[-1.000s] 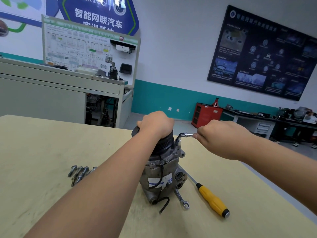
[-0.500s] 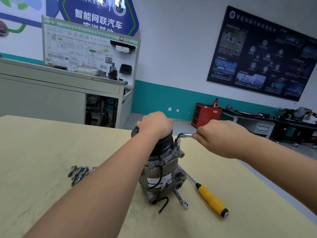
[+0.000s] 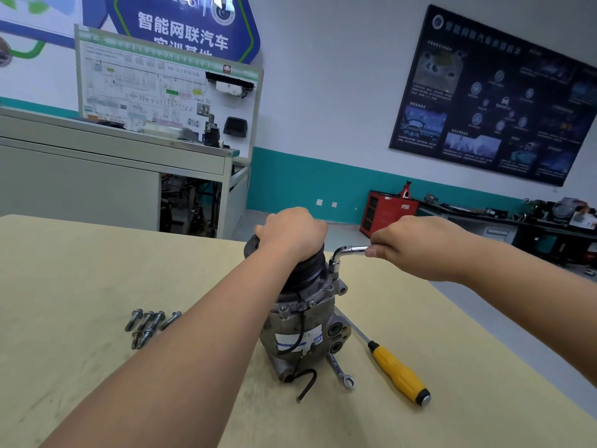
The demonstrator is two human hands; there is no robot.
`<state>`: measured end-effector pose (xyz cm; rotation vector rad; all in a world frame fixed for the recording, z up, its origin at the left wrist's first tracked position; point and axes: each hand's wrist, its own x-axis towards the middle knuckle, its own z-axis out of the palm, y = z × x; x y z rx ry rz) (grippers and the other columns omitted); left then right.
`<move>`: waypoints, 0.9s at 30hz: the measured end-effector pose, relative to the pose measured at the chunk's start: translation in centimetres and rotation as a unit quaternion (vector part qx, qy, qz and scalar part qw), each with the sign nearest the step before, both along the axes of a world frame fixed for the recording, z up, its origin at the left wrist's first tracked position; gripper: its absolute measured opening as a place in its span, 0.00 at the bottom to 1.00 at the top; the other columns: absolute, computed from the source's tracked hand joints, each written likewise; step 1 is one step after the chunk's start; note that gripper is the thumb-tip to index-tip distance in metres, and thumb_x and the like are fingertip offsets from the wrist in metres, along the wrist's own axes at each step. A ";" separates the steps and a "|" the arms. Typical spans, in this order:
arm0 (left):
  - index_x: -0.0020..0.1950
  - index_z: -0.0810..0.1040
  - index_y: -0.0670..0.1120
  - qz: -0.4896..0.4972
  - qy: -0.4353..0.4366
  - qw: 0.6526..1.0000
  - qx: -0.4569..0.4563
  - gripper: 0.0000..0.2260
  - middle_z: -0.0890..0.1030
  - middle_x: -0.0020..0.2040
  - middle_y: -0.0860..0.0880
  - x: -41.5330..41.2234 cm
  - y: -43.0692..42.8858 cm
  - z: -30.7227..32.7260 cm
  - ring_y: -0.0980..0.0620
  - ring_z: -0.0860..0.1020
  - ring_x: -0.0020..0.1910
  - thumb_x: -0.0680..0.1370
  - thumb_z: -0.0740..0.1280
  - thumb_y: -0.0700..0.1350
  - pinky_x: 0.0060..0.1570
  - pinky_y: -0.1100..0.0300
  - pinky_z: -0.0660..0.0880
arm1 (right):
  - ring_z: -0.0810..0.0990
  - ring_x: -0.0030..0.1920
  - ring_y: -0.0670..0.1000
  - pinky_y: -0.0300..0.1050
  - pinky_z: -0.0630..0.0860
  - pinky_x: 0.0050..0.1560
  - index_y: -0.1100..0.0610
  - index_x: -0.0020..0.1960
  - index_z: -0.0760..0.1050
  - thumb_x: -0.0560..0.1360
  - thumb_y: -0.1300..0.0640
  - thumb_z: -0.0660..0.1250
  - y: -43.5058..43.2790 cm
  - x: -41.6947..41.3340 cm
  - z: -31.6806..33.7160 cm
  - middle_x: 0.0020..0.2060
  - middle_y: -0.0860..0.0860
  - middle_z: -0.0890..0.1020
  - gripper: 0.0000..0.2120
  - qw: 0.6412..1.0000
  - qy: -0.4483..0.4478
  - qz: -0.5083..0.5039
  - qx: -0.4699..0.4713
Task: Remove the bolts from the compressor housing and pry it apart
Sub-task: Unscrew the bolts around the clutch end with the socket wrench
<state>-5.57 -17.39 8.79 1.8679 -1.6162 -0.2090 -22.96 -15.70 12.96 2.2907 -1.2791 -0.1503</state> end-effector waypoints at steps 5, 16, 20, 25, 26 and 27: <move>0.52 0.71 0.46 0.002 -0.007 1.000 0.001 0.10 0.76 0.56 0.44 0.0 0.0 0.0 0.45 0.68 0.52 0.79 0.55 0.50 0.57 0.47 0.66 | 0.74 0.43 0.48 0.45 0.70 0.41 0.51 0.51 0.73 0.81 0.43 0.50 -0.1 0.3 0.3 0.42 0.48 0.77 0.17 0.999 -0.015 -0.014 0.026; 0.53 0.71 0.46 -0.001 -0.012 1.000 -0.001 0.11 0.76 0.55 0.45 0.0 0.0 -0.1 0.44 0.68 0.53 0.80 0.55 0.51 0.56 0.48 0.65 | 0.76 0.47 0.50 0.51 0.74 0.52 0.54 0.52 0.75 0.81 0.45 0.54 -1.4 0.4 0.7 0.47 0.50 0.80 0.16 0.996 -0.048 -0.017 0.068; 0.56 0.73 0.46 -0.002 -0.014 1.000 -0.004 0.13 0.75 0.54 0.45 0.0 0.0 -0.2 0.45 0.67 0.51 0.80 0.54 0.51 0.55 0.48 0.64 | 0.75 0.47 0.50 0.50 0.73 0.52 0.52 0.51 0.74 0.81 0.45 0.54 -2.0 0.5 0.8 0.48 0.49 0.80 0.14 0.997 -0.039 -0.018 0.064; 0.59 0.73 0.46 -0.001 -0.025 1.000 -0.007 0.15 0.76 0.58 0.45 0.0 -0.1 -0.3 0.44 0.70 0.55 0.79 0.54 0.52 0.55 0.49 0.65 | 0.74 0.49 0.50 0.50 0.70 0.52 0.52 0.54 0.75 0.81 0.45 0.53 -2.7 0.3 0.8 0.49 0.49 0.80 0.15 0.997 -0.039 -0.013 0.070; 0.60 0.73 0.46 -0.001 -0.026 1.000 -0.007 0.16 0.76 0.59 0.45 -0.1 -0.1 -0.3 0.43 0.70 0.57 0.79 0.54 0.52 0.56 0.48 0.65 | 0.74 0.50 0.50 0.50 0.70 0.52 0.52 0.55 0.75 0.81 0.45 0.53 -2.9 0.2 0.7 0.50 0.49 0.80 0.15 0.997 -0.038 -0.013 0.069; 0.61 0.73 0.46 0.000 -0.028 1.000 -0.007 0.16 0.76 0.59 0.44 -0.1 -0.1 -0.3 0.43 0.70 0.58 0.79 0.54 0.52 0.57 0.48 0.66 | 0.74 0.50 0.50 0.49 0.69 0.52 0.51 0.56 0.75 0.81 0.45 0.53 -3.0 0.2 0.7 0.50 0.48 0.80 0.16 0.997 -0.038 -0.012 0.067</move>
